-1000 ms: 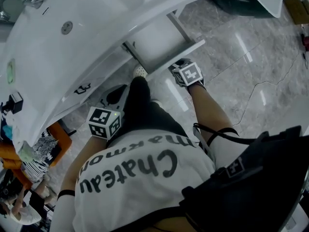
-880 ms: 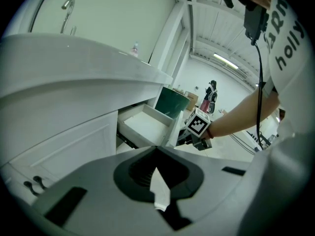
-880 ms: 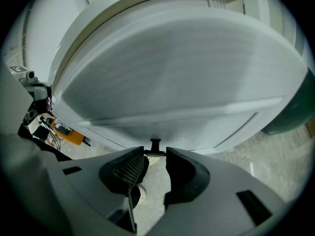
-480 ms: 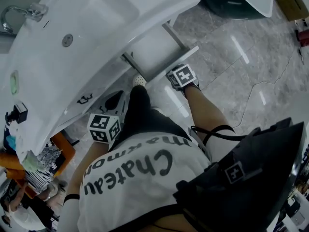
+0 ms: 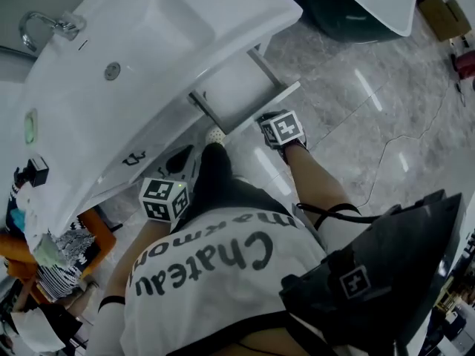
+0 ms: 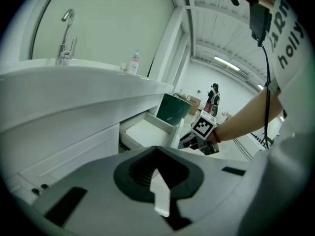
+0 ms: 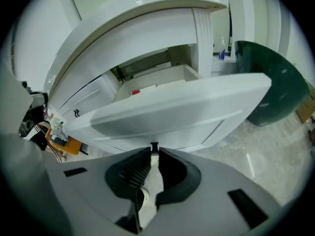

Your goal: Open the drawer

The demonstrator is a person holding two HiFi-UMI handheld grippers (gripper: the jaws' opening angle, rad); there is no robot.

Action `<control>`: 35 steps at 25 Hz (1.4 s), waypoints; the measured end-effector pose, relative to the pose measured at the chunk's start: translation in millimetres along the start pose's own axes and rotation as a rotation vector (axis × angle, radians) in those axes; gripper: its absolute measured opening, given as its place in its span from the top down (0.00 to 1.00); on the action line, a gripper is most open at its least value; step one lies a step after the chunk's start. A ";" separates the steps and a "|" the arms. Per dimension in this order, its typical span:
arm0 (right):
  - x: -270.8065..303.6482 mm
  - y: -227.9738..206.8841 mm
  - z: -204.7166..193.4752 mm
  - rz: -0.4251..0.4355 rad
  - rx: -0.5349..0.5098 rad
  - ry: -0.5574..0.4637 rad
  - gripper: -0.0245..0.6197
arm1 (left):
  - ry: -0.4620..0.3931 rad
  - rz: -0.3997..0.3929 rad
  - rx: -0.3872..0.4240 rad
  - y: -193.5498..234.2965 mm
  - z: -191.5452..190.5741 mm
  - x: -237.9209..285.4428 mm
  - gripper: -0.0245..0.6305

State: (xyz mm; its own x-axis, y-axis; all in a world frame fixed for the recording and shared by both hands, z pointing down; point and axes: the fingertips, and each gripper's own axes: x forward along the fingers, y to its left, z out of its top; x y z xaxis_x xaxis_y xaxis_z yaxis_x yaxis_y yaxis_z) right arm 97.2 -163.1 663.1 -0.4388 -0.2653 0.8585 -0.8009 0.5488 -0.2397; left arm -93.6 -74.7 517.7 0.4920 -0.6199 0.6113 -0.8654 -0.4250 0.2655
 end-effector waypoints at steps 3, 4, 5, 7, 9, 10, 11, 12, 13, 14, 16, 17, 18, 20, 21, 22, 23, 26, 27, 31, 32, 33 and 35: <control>-16.2 8.7 2.9 0.012 -0.007 -0.028 0.93 | -0.024 0.000 0.015 -5.0 8.6 -4.5 0.95; -23.9 9.2 2.1 0.007 -0.008 -0.034 0.93 | -0.034 -0.001 0.021 -7.4 11.6 -6.2 0.95; -33.8 8.3 1.3 -0.005 -0.003 -0.044 0.93 | -0.044 -0.002 0.025 -10.4 14.2 -7.6 0.95; -57.3 5.4 2.6 -0.024 0.036 -0.079 0.93 | -0.062 -0.004 0.028 -16.2 19.6 -9.7 0.95; -83.7 5.2 12.3 -0.018 0.099 -0.151 0.93 | -0.070 0.001 0.017 -20.5 24.4 -11.2 0.95; -98.5 6.6 19.8 -0.006 0.137 -0.201 0.93 | -0.070 0.000 0.006 -23.2 26.1 -11.5 0.95; -114.2 9.2 28.1 0.009 0.173 -0.256 0.93 | -0.068 -0.007 -0.008 -26.9 27.5 -11.5 0.95; -129.8 13.7 36.3 0.023 0.198 -0.308 0.93 | -0.067 -0.018 -0.021 -31.5 28.5 -12.3 0.95; -144.5 20.3 42.9 0.039 0.209 -0.349 0.93 | -0.068 -0.026 -0.032 -36.8 28.6 -14.4 0.95; -157.9 28.7 47.2 0.056 0.210 -0.378 0.93 | -0.068 -0.030 -0.041 -42.5 27.8 -17.7 0.95; -181.4 47.3 49.9 0.094 0.201 -0.412 0.93 | -0.070 -0.039 -0.061 -54.6 26.0 -25.0 0.95; -192.5 55.1 51.2 0.108 0.197 -0.431 0.93 | -0.075 -0.050 -0.070 -60.0 27.8 -27.5 0.95; -203.5 61.0 54.3 0.115 0.194 -0.459 0.94 | -0.084 -0.063 -0.075 -64.3 32.3 -29.0 0.95; -224.5 70.7 63.7 0.124 0.203 -0.531 0.94 | -0.105 -0.089 -0.075 -70.4 45.2 -31.8 0.95; -233.8 76.8 68.8 0.133 0.220 -0.569 0.94 | -0.116 -0.099 -0.073 -72.4 52.1 -34.4 0.95; -242.1 84.4 74.2 0.147 0.238 -0.606 0.94 | -0.128 -0.106 -0.072 -73.4 59.1 -37.9 0.95; -249.5 93.3 79.1 0.160 0.251 -0.637 0.94 | -0.140 -0.109 -0.072 -73.6 65.7 -41.6 0.95; -267.0 120.5 85.1 0.160 0.240 -0.675 0.94 | -0.160 -0.127 -0.077 -74.6 79.3 -52.2 0.95; -270.9 128.8 84.1 0.149 0.230 -0.678 0.94 | -0.158 -0.142 -0.074 -75.7 81.0 -56.1 0.95; -281.7 162.1 73.1 0.108 0.245 -0.705 0.94 | -0.146 -0.229 -0.060 -80.5 78.5 -83.0 0.95; -284.0 171.4 70.0 0.097 0.252 -0.719 0.94 | -0.149 -0.248 -0.058 -80.8 78.0 -92.3 0.95; -285.8 180.3 67.6 0.083 0.254 -0.732 0.94 | -0.155 -0.264 -0.050 -80.2 78.5 -101.2 0.95; -286.8 194.7 62.7 0.042 0.247 -0.749 0.94 | -0.167 -0.280 -0.014 -77.0 78.3 -116.1 0.95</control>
State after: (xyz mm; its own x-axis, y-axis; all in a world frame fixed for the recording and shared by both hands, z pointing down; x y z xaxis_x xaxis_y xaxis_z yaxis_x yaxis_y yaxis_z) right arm 41.6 -29.9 341.8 -0.5581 -0.7598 0.3335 -0.8063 0.4016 -0.4343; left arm -76.6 -21.7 367.9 0.7192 -0.5802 0.3822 -0.6945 -0.5863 0.4170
